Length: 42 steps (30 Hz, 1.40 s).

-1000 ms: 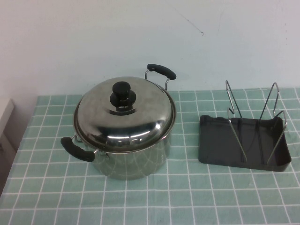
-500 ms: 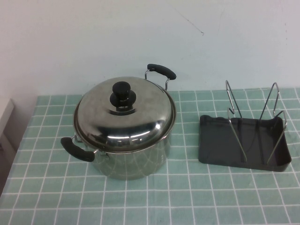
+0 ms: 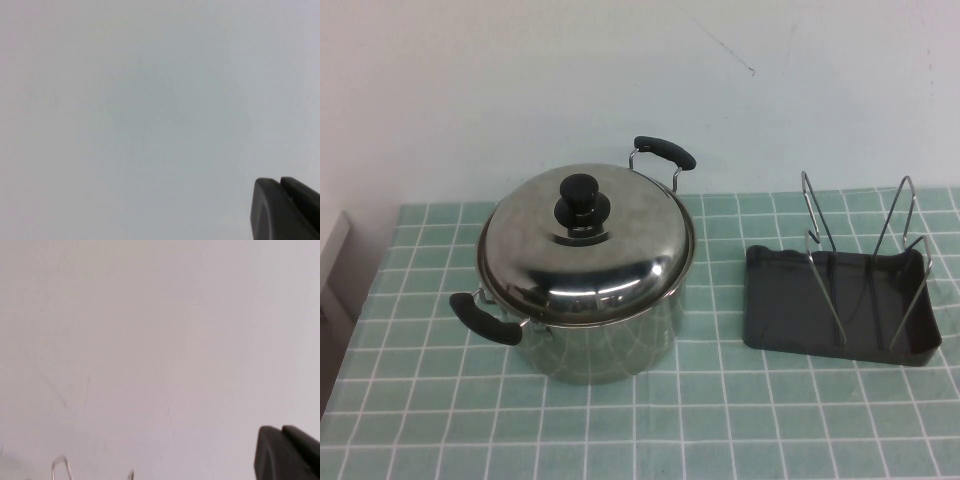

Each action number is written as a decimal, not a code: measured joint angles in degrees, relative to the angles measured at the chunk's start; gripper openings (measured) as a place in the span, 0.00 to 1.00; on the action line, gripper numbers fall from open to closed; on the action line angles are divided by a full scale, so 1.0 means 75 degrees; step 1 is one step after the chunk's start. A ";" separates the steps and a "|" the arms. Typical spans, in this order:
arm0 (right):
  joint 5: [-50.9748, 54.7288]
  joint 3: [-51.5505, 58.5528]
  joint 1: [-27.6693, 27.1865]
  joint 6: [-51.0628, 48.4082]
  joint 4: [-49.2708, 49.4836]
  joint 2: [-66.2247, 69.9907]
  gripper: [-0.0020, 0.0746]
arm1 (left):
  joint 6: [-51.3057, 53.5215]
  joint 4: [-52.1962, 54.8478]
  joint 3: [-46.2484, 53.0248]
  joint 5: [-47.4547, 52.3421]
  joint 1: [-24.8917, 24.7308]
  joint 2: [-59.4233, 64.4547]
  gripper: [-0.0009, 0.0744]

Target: Put pot lid on rack

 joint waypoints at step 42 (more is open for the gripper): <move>0.3093 -0.1757 0.0000 -0.0572 -0.0362 0.0496 0.02 | -0.4589 0.4705 -0.5221 -0.4226 0.0000 0.9367 0.51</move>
